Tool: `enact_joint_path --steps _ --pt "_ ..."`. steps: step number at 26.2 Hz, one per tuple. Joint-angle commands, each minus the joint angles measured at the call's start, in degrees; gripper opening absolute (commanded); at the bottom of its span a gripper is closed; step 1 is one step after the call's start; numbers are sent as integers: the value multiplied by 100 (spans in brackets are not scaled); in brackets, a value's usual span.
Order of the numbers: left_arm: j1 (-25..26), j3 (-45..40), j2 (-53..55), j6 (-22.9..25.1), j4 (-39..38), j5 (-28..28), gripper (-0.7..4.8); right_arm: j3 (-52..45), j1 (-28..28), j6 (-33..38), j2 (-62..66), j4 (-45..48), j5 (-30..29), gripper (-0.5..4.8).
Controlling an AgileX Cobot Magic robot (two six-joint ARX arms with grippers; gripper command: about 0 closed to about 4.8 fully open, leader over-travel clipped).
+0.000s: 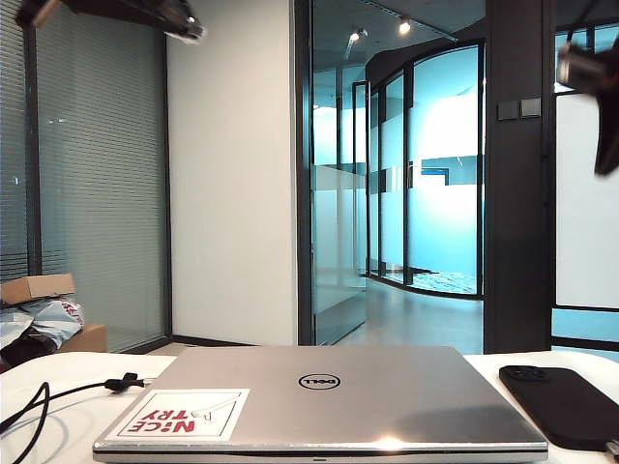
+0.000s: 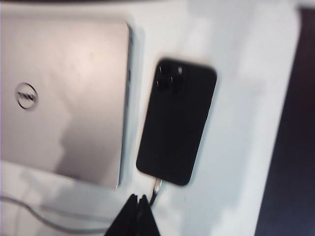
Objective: Pick up the charging cable and the phone, plug the charging cable into the charging port on the phone, and finally place them back on the table.
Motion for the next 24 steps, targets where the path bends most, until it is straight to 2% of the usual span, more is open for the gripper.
enact_joint_path --steps 1,5,7,8,9,10,13,17,24 --pt "-2 -157 -341 103 -321 0 -6 -544 13 -17 -901 986 26 -9" --pt "-2 -835 -796 151 46 -2 -6 -1812 11 -15 -2059 2369 131 -9" --pt "-2 -1405 -1117 551 446 -2 -6 -2522 11 -17 -2618 2835 350 -9" --pt "-2 -1814 -1340 796 820 -7 -6 -2889 11 -11 -2874 2830 669 -9" --pt "-2 -2002 -1440 857 1008 -11 -6 -3025 11 -11 -2959 2804 743 -9" --pt "0 -2404 -1657 857 1432 -17 -6 -3344 9 -4 -3165 2874 682 -8" --pt "0 -2909 -1943 855 1976 -20 -6 -3895 9 7 -3534 3414 317 -8" --pt "0 -3377 -2118 855 2522 -39 -6 -4468 11 11 -3943 4022 229 -8" --pt "0 -3851 -2116 859 2953 -42 -6 -4712 13 9 -4072 4094 269 -3"
